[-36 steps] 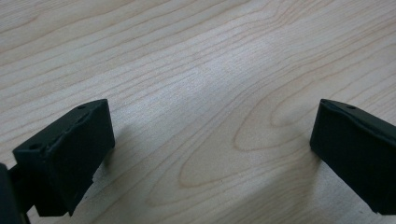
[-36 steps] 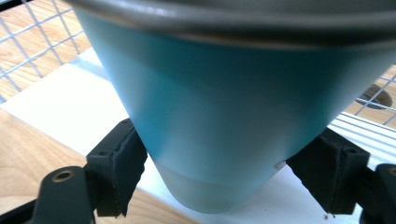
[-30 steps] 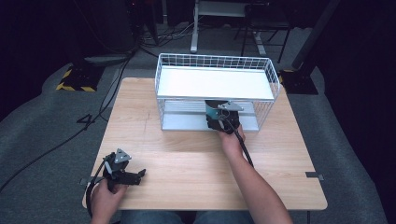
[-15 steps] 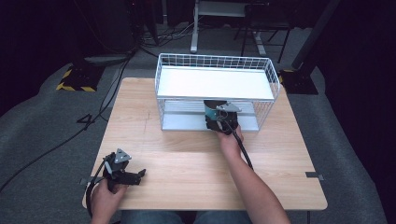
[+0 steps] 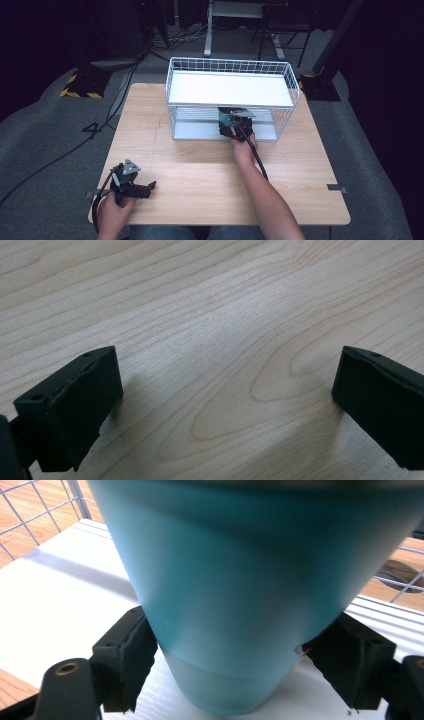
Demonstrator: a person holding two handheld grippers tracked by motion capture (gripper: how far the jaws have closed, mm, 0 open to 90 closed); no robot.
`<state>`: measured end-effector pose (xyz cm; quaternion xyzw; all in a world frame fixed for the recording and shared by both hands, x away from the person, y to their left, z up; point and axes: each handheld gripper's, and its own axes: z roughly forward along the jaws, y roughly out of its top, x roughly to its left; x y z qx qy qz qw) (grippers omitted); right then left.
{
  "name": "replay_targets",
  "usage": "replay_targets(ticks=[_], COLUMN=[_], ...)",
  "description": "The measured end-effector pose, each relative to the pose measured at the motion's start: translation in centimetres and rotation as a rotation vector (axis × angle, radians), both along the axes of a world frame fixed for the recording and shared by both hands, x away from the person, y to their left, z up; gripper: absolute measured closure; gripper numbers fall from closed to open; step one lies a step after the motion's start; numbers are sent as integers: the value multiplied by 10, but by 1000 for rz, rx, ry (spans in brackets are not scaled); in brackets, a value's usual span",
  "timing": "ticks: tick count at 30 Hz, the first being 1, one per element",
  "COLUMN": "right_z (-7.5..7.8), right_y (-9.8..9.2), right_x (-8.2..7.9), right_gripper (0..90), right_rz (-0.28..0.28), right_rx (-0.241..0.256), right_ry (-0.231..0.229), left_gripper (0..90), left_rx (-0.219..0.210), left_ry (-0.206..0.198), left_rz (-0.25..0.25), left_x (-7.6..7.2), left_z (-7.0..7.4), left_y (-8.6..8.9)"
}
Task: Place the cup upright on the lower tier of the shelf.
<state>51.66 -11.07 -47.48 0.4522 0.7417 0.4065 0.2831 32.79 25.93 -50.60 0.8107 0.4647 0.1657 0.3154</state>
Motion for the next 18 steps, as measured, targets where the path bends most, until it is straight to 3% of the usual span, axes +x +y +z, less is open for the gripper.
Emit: replay_targets(ticks=[9,14,18], right_z=[-1,-1,1], right_y=[-1,1,0], right_x=[1,0,-2], right_gripper=[229,156,151], right_rz=[4,25,22], right_rx=[18,-20,-1], right_ry=[14,12,11], left_gripper=[2,2,2], left_rx=[0,0,0], left_ry=[0,0,0], left_rz=[0,0,-1], left_x=[0,0,0], left_z=[0,0,0], left_y=[0,0,0])
